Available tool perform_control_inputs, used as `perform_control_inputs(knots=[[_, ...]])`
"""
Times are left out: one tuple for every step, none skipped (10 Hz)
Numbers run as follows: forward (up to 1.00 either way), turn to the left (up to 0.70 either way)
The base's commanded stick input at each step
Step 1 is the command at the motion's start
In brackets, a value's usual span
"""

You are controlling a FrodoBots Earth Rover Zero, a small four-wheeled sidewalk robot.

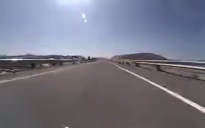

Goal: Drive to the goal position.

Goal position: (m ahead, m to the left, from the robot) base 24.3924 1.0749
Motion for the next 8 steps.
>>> perform_control_inputs(knots=[[1.0, 0.0], [1.0, 0.0], [1.0, 0.0], [1.0, 0.0], [1.0, 0.0], [1.0, 0.0], [1.0, 0.0], [1.0, 0.0]])
